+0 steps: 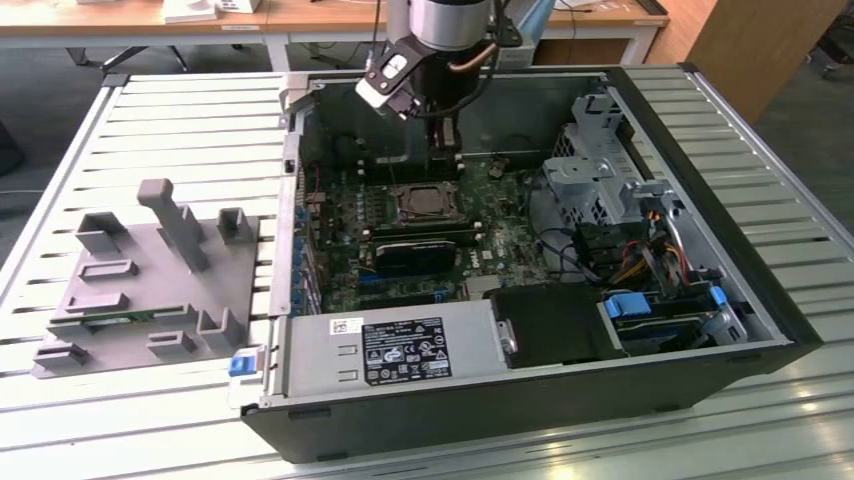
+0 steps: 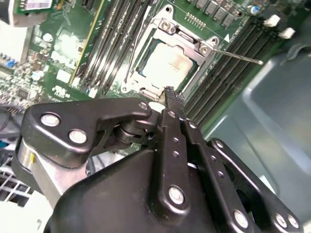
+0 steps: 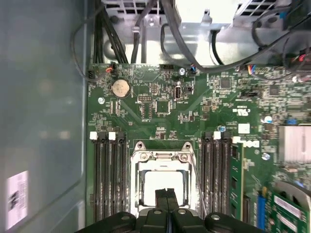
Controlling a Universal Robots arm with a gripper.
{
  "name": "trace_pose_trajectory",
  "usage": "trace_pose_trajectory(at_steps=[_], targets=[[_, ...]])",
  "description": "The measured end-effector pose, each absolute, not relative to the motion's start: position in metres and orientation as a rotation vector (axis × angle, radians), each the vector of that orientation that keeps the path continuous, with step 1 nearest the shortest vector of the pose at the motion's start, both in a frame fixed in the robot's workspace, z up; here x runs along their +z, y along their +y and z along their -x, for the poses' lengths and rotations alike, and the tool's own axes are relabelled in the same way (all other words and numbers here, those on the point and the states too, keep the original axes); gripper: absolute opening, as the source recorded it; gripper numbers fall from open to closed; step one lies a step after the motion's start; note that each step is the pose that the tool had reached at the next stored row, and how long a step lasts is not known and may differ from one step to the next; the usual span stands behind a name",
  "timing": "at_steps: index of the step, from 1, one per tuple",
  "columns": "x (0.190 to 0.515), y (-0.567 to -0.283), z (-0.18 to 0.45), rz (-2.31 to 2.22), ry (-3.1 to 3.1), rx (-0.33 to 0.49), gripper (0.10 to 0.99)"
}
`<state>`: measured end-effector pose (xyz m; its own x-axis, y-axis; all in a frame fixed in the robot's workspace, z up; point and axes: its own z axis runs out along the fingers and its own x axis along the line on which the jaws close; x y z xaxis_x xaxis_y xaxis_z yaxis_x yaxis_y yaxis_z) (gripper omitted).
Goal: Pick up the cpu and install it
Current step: 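Install the first cpu locking lever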
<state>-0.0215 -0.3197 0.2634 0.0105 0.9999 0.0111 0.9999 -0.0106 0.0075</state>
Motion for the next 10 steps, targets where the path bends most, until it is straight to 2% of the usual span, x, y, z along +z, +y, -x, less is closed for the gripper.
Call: trace_pose_trajectory(at_steps=[10], targets=[[0.2682, -0.3197, 0.0218, 2.089, -2.342, -0.021, 0.106]])
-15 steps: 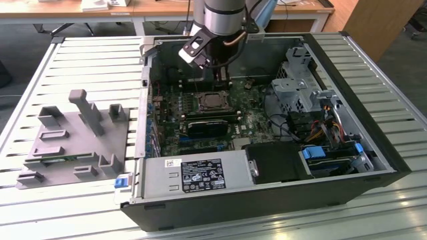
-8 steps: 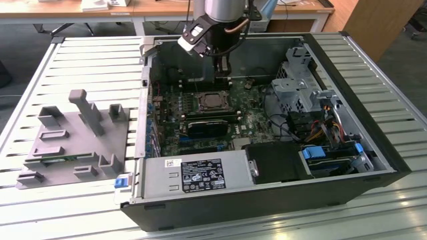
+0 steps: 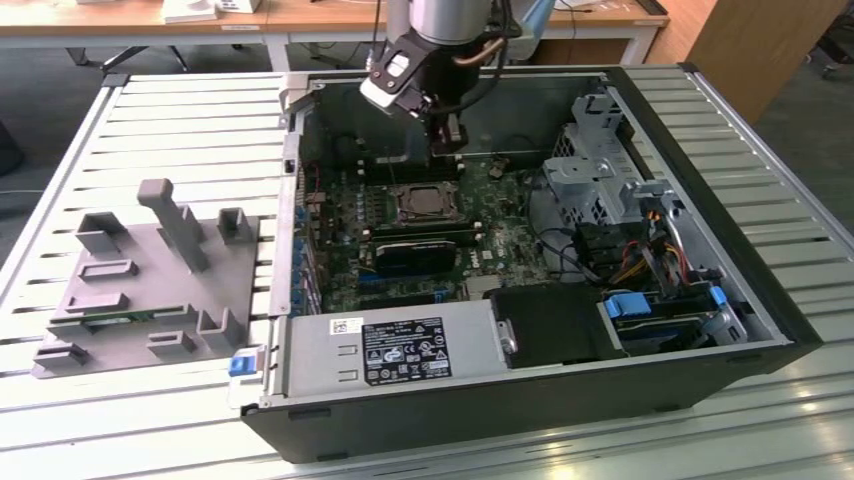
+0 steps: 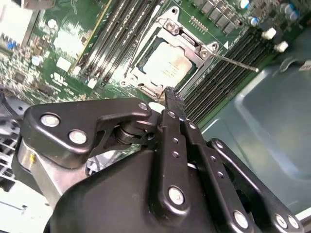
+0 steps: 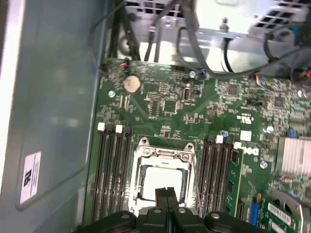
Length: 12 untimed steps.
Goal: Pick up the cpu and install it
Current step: 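Install the first cpu locking lever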
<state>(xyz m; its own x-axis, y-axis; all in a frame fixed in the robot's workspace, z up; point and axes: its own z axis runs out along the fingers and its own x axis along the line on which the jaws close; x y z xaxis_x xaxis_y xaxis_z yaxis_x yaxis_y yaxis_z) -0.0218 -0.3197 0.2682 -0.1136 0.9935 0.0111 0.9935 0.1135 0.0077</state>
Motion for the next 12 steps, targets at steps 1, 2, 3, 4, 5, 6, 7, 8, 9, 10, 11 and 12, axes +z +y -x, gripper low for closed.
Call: trace_pose_trajectory(at_steps=[1, 2, 3, 4, 5, 6, 7, 8, 9, 10, 11, 12], targets=[[0.2681, -0.3197, 0.0218, 2.068, -2.361, -0.021, 0.106], [0.2679, -0.3197, 0.0218, 2.047, -2.379, -0.021, 0.106], [0.2678, -0.3197, 0.0218, 2.025, -2.397, -0.02, 0.106], [0.2677, -0.3197, 0.0218, 2.003, -2.415, -0.02, 0.106], [0.2675, -0.3197, 0.0218, 1.981, -2.433, -0.02, 0.106], [0.2674, -0.3197, 0.0218, 1.959, -2.451, -0.02, 0.106], [0.2672, -0.3197, 0.0218, 1.937, -2.469, -0.02, 0.106], [0.2672, -0.3197, 0.0218, 1.913, -2.487, -0.02, 0.106], [0.2672, -0.3197, 0.0218, 1.891, -2.504, -0.02, 0.106], [0.2672, -0.3197, 0.0218, 1.868, -2.521, -0.02, 0.106], [0.2671, -0.3197, 0.0218, 1.848, -2.536, -0.02, 0.106], [0.2671, -0.3197, 0.0218, 1.826, -2.552, -0.021, 0.106]])
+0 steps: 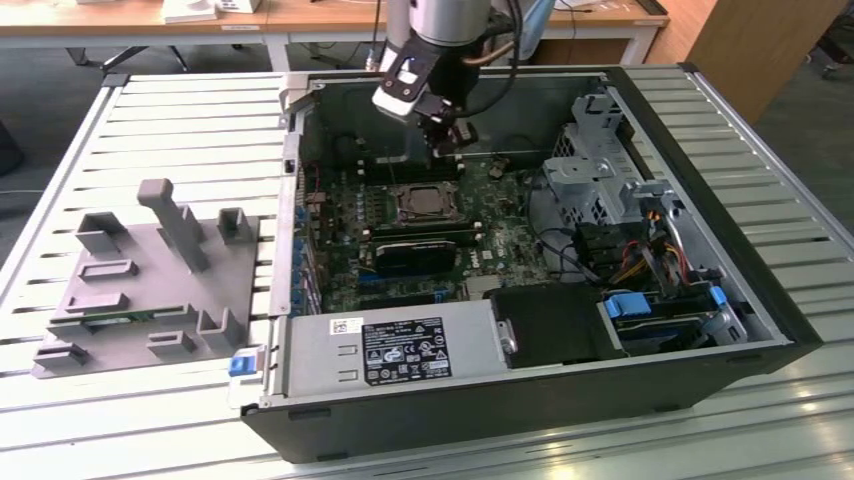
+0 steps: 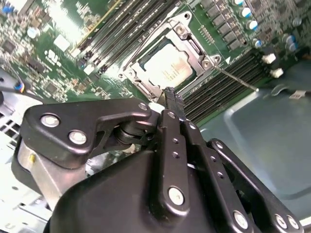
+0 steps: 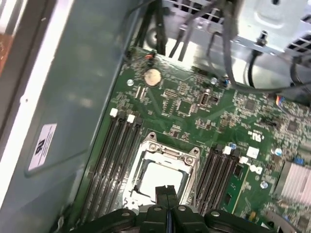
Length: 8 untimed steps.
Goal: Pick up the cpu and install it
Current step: 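Install the first cpu locking lever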
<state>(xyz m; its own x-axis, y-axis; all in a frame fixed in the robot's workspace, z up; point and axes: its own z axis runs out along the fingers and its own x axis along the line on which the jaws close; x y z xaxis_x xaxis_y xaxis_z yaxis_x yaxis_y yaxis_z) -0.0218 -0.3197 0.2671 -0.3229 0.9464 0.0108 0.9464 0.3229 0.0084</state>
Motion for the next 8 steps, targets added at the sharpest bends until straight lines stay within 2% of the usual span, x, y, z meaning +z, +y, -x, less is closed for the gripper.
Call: trace_pose_trajectory(at_steps=[8], targets=[[0.266, -0.3197, 0.0218, 1.64, -2.674, -0.02, 0.106]])
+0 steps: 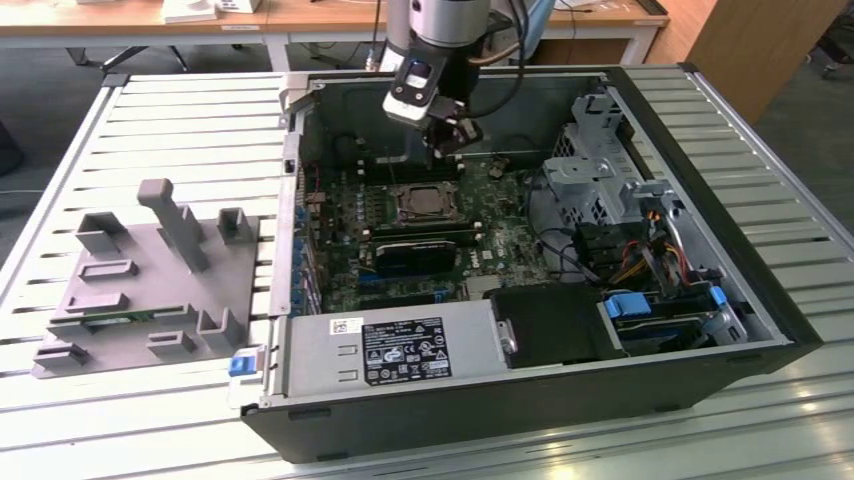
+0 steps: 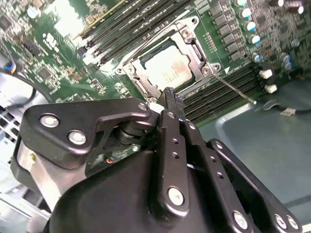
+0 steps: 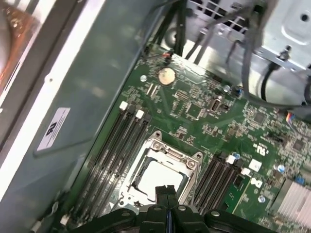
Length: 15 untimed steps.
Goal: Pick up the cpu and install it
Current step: 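Install the first cpu locking lever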
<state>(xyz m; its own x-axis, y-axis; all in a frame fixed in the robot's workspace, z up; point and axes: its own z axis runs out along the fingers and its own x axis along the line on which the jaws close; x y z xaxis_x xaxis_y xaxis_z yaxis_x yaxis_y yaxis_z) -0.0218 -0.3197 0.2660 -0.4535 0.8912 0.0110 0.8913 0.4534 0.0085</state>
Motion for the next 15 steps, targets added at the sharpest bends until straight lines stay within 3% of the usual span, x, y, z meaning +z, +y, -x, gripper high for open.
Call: trace_pose_trajectory(at_steps=[15], targets=[[0.2635, -0.3197, 0.0218, 1.292, -2.856, -0.019, 0.106]])
